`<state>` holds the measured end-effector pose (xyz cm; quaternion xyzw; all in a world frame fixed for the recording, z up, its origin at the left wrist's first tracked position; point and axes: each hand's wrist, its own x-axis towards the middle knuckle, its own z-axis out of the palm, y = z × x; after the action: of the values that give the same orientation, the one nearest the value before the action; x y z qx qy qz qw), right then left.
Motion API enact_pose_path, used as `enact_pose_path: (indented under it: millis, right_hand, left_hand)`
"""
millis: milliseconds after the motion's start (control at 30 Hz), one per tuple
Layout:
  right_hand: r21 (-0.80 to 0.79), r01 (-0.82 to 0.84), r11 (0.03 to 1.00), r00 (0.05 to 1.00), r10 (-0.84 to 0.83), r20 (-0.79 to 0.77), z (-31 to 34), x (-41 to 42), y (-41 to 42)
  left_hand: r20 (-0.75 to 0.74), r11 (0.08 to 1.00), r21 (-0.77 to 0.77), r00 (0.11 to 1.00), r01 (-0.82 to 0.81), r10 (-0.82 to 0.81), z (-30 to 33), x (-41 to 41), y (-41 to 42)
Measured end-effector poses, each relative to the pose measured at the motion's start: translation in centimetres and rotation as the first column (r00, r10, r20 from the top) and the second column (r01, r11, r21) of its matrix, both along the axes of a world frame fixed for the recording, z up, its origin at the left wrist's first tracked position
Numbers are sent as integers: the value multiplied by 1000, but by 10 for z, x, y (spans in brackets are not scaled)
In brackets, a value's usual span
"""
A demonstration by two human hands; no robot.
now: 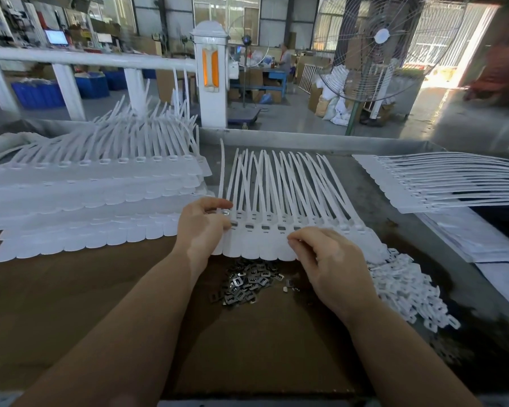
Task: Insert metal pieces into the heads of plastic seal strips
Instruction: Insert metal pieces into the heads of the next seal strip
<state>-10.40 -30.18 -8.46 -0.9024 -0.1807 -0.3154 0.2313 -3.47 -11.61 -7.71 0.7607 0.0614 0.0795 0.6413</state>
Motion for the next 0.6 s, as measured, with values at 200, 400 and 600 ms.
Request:
enact_pose_path:
  millis: [200,400,600]
  right_hand:
    - [-60,26,998,996,-21,86,5,-3,2]
    - [-115,-121,986,990,128,60,2,-2,3]
    - [-189,-285,940,958,277,-69,4,-4,7]
  left_hand:
    - [-11,1000,-9,1000,-5,5,-1,0,0]
    - [-9,1000,-2,1000,-7,7,-3,2,1]
    - [1,1000,8,1000,-11,11,-4,3,0]
